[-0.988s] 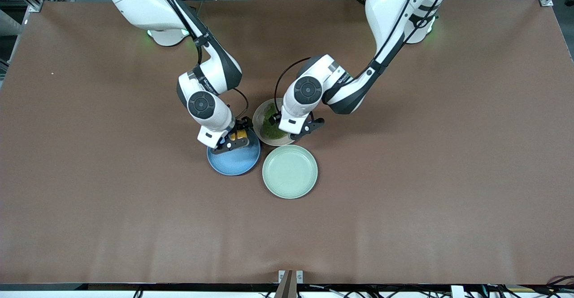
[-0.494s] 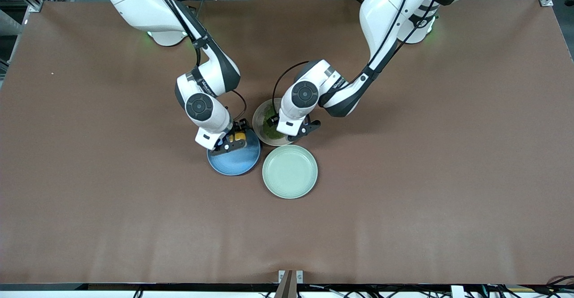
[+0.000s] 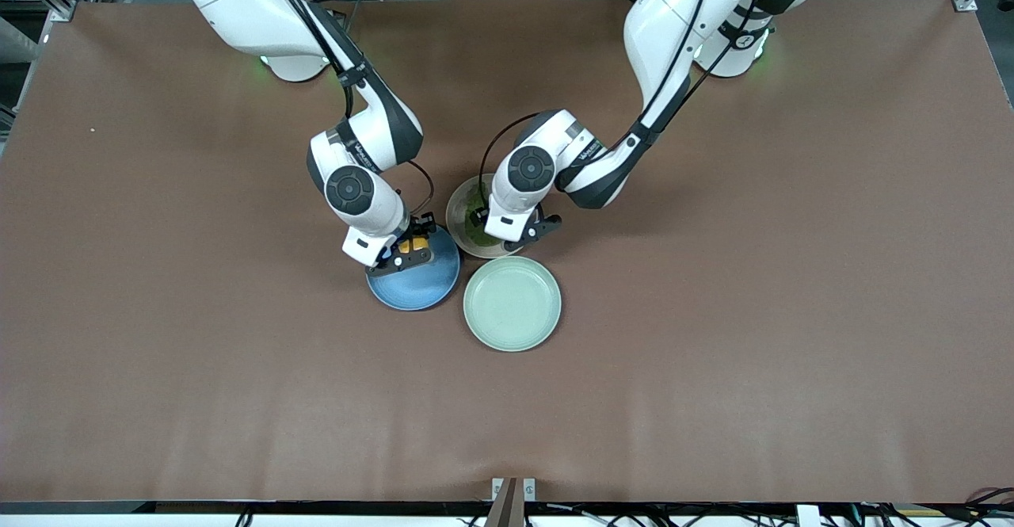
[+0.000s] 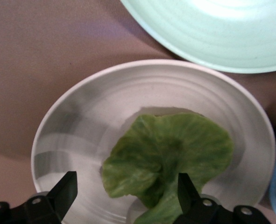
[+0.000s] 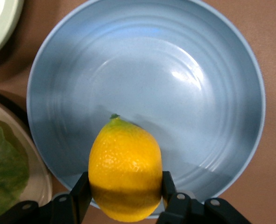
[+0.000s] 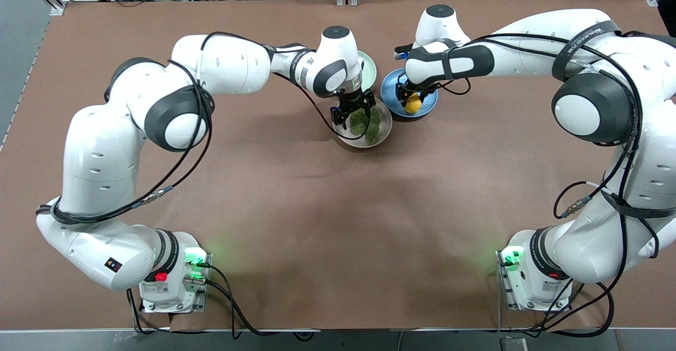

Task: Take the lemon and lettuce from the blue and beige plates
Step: 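Lift the lemon with the right gripper and carry it off the blue plate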

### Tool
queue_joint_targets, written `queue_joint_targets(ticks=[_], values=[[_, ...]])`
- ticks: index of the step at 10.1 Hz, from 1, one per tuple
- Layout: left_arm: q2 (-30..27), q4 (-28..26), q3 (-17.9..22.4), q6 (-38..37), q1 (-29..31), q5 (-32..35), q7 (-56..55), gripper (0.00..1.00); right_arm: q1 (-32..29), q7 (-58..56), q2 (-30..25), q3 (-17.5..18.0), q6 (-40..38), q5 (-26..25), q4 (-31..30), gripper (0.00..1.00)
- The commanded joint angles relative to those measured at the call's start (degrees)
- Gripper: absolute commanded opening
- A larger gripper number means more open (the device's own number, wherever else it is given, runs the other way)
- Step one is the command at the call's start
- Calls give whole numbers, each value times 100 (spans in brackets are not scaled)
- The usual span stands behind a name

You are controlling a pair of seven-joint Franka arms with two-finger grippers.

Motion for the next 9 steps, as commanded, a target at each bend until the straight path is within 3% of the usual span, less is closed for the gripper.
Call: queue_joint_targets(ticks=[1,2,5,9], values=[[77,132,114,27,-150,-2,-53,91,8,-20,-195,-73,-22,-77,2,34],[77,140,114,27,-150,-2,-53,89,8,-29,-283,-99,-30,-77,2,23],[129,140,123,27,-229,6,-53,82,-1,-334,-617,-397,-739,-60,204,11],[129,132,123,27,-238,50,-53,74,-368,-1913,-1163,-1337,-1260,2,187,10]])
